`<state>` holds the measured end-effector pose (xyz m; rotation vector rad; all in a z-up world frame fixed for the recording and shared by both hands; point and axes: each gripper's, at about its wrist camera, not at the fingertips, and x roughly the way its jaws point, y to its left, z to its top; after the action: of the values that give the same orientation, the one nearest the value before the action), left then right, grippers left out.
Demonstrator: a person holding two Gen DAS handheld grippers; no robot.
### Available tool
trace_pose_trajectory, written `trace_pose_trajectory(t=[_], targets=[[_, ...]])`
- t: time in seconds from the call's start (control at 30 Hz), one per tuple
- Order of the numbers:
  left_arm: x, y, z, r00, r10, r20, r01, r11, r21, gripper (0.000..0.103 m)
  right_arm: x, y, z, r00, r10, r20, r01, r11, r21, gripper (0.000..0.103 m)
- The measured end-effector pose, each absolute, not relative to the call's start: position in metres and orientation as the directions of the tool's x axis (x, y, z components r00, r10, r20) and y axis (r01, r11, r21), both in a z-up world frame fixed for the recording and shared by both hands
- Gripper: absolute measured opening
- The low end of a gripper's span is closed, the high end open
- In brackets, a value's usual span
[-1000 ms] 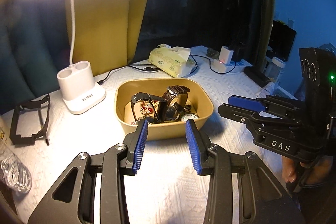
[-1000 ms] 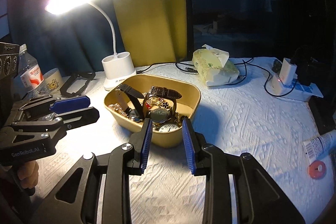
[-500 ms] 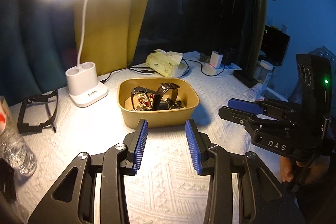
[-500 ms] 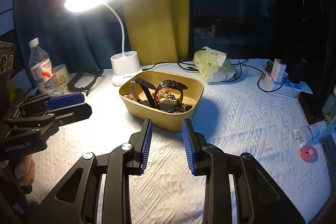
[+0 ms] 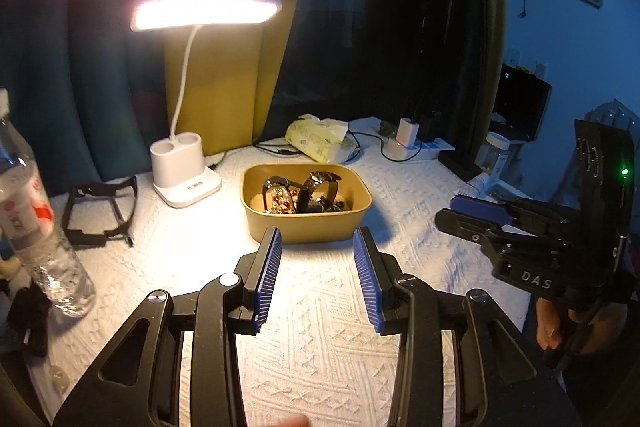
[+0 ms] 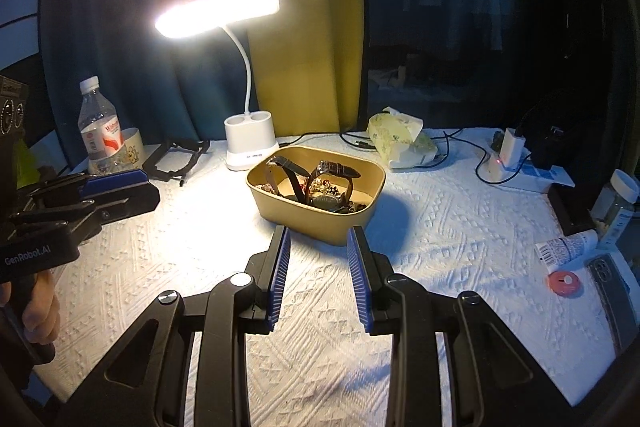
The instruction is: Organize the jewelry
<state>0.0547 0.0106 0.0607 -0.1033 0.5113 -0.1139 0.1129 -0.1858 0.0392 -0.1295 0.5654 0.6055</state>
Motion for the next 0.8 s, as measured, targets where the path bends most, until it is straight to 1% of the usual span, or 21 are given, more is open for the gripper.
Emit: trace_pose_trajectory(t=[0.1,0.17,0.2,0.23,0.4,0.43,0.53,0.8], targets=[[0.046,0.007,0.065,0.877,-0.127,-0.464,0.089,0.991,-0.102,0.041,0.104,-0.190,0.045,0.693,0.494,-0.524,-0.560,0.828,0.040,0.029],[0.041,0.005,0.065,0.883,-0.118,-0.455,0.087,0.992,-0.087,0.055,0.098,-0.192,0.049,0.702,0.494,-0.513,-0.555,0.831,0.040,0.030],[0.039,0.005,0.066,0.886,-0.115,-0.450,0.085,0.993,-0.085,0.058,0.096,-0.193,0.049,0.705,0.493,-0.509,-0.553,0.832,0.040,0.030],[0.036,0.005,0.066,0.890,-0.113,-0.442,0.084,0.993,-0.086,0.060,0.094,-0.194,0.050,0.707,0.493,-0.507,-0.551,0.834,0.041,0.030],[0.029,0.008,0.070,0.905,-0.092,-0.415,0.060,0.994,-0.088,0.062,0.090,-0.196,0.049,0.712,0.486,-0.506,-0.541,0.840,0.045,0.032],[0.029,0.010,0.071,0.907,-0.089,-0.412,0.057,0.994,-0.090,0.064,0.090,-0.196,0.049,0.713,0.484,-0.507,-0.540,0.841,0.044,0.034],[0.030,0.012,0.072,0.909,-0.078,-0.409,0.041,0.994,-0.099,0.075,0.089,-0.195,0.050,0.717,0.482,-0.504,-0.541,0.840,0.035,0.036],[0.031,0.012,0.073,0.907,-0.083,-0.412,0.050,0.995,-0.090,0.076,0.092,-0.196,0.049,0.718,0.483,-0.501,-0.537,0.843,0.042,0.039]])
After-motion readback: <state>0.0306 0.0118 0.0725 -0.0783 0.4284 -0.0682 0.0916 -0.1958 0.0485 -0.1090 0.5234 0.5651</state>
